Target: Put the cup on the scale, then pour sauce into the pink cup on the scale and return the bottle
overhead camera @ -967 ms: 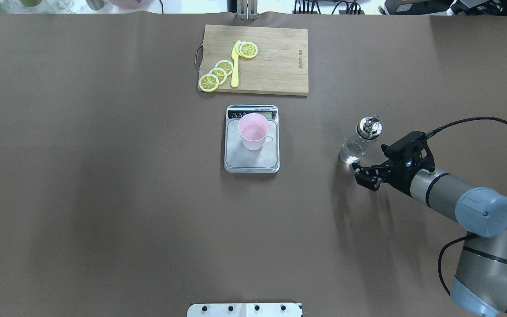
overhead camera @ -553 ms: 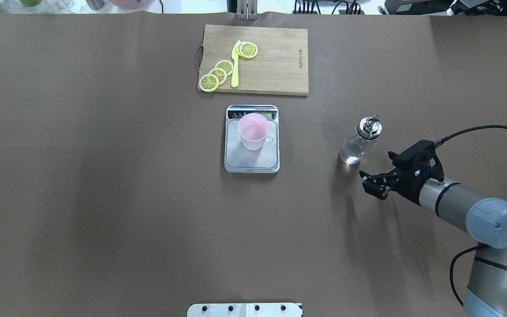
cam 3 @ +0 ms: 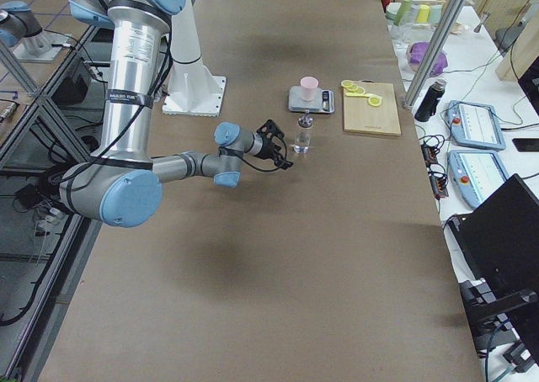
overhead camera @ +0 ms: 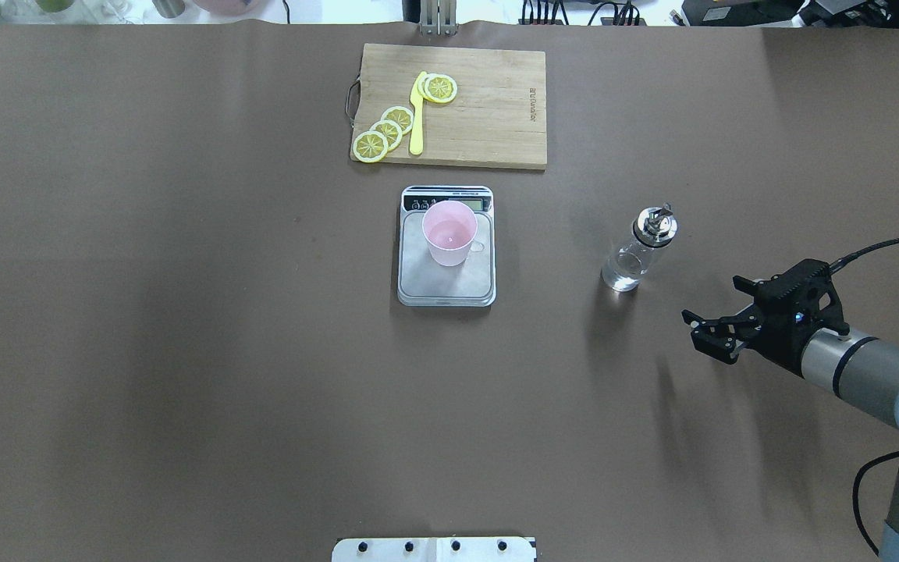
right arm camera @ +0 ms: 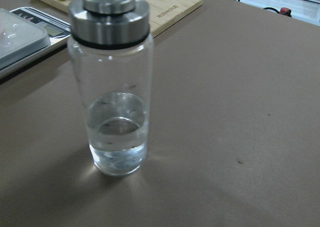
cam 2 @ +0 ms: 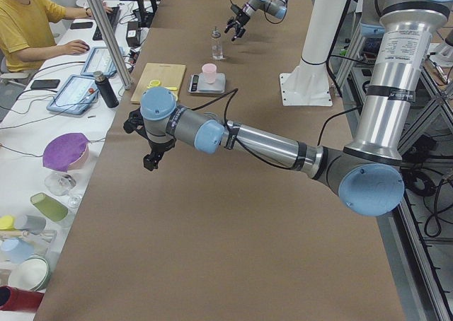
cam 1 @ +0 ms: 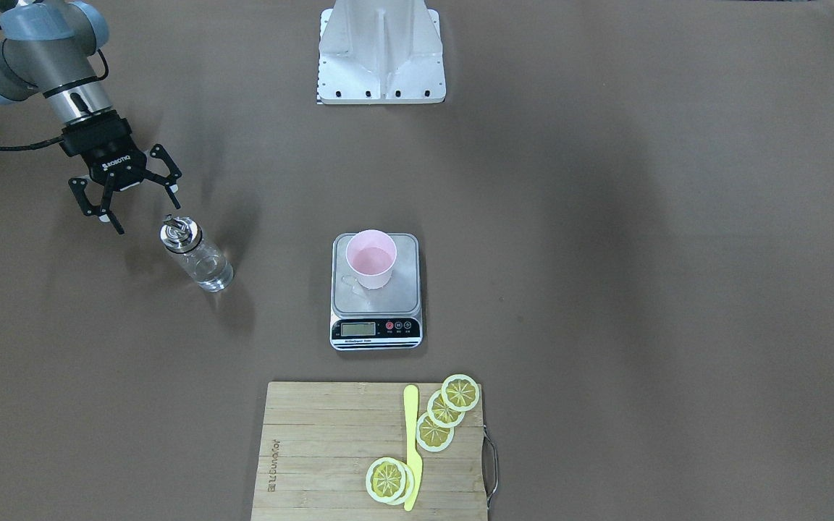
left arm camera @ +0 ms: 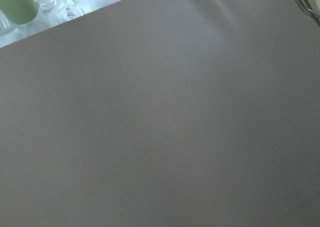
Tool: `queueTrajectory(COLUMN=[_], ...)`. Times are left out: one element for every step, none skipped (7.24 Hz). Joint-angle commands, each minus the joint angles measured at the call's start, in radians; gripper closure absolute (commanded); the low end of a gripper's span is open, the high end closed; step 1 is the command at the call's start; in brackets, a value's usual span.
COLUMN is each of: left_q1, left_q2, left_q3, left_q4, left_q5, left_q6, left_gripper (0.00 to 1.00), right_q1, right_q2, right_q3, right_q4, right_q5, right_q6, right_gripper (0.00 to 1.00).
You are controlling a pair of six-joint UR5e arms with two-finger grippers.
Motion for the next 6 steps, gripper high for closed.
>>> queueTrajectory(left_q1=[0.000, 0.000, 0.000, 0.000, 0.000, -0.002], left_q2=[0.005, 0.007, 0.008, 0.008, 0.010, 0.008], left_q3=[-0.001, -0.001, 0.001, 0.002, 0.005, 0.007], left_q4=[0.000, 0.000, 0.000, 0.001, 0.001, 0.001], left_q5=[-0.001, -0.001, -0.001, -0.001, -0.001, 0.000], left_q6=[0.003, 0.001, 0.003, 0.012, 0.013, 0.013], left_gripper=[0.01, 0.01, 0.01, 0.01, 0.01, 0.01], right_q1=[0.129, 0.208, 0.346, 0.443, 0.480, 0.543], right_q2=[-0.004, -0.003, 0.049, 0.104, 0.111, 0.131], right_q3=[-0.104, -0.153, -0.198, -0.230, -0.233, -0.229], right_q4=[0.090, 0.043, 0.013, -0.034, -0.048, -0.132], right_q5=[0.090, 0.144, 0.273, 0.387, 0.423, 0.533], right_q6=[-0.021, -0.031, -0.138, -0.169, -0.144, -0.143], right_gripper=[0.00, 0.00, 0.00, 0.00, 0.00, 0.00])
